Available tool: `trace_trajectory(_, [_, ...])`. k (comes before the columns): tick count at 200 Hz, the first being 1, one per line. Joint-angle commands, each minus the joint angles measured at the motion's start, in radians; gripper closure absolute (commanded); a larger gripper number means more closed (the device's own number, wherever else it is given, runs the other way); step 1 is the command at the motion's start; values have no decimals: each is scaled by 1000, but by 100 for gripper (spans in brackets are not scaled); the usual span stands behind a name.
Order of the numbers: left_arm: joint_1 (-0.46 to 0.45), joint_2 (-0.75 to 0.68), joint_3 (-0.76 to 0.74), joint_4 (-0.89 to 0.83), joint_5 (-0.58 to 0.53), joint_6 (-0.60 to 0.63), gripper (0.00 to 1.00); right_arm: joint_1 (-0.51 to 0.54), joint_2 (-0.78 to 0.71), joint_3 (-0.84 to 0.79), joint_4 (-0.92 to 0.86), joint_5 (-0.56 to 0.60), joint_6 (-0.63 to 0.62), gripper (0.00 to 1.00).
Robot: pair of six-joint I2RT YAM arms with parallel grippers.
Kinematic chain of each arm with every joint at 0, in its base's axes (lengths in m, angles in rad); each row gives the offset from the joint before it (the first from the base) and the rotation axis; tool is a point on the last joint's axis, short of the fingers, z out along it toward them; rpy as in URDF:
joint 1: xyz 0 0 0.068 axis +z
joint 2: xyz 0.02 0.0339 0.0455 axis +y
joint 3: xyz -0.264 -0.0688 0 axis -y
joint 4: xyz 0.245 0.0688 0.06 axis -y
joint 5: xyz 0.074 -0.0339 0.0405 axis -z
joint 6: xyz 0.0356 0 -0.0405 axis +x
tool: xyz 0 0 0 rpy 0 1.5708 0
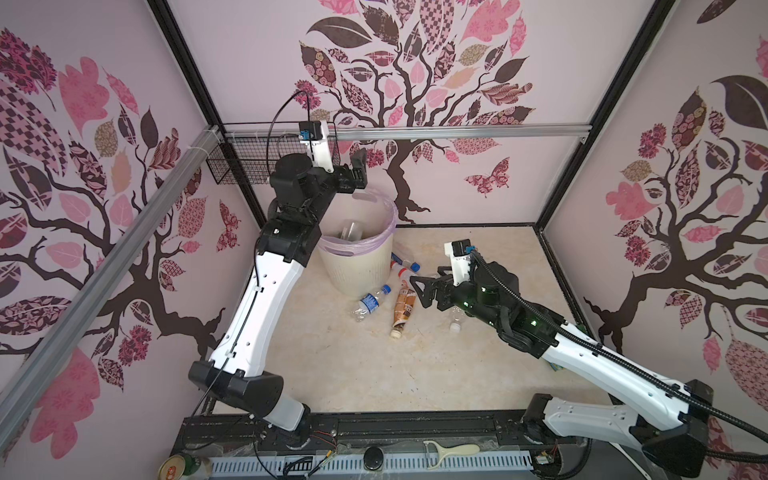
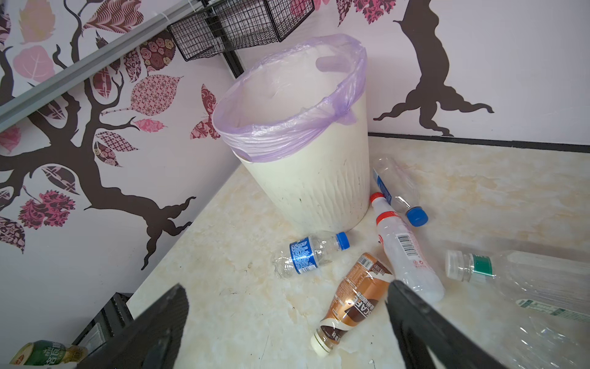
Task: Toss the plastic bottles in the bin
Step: 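Lower left arm to pile while right gripper closes on clear ribbed bottle's cap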
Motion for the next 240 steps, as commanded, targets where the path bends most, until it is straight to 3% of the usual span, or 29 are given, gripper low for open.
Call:
trace_trajectory(1, [-46, -32, -58, -7, -5, -28, 2, 1, -38, -11, -7, 32, 9, 0])
trace_trajectory(37, [-106, -102, -192, -5, 6, -131, 2, -12, -87, -38, -53, 79, 10, 0])
trace_trajectory(65, [-140, -153, -307, -19, 32, -201, 2, -93, -140, -91, -87, 62, 42, 0])
trace_trajectory(89, [-224, -197, -397, -41, -10, -193, 2, -193, -182, -151, -126, 45, 68, 1])
trace_trajectory(116, [-316, -255, -525, -29, -28, -247, 2, -226, -190, -213, -175, 107, 62, 0])
trace_trajectory(197, [-550, -311, -860, 3, -82, -442, 2, -235, -112, -501, -84, 109, 177, 0])
trace_trajectory(240, [-567, -363, -981, 13, -111, -519, 1, -239, 41, -548, 15, 69, 179, 1])
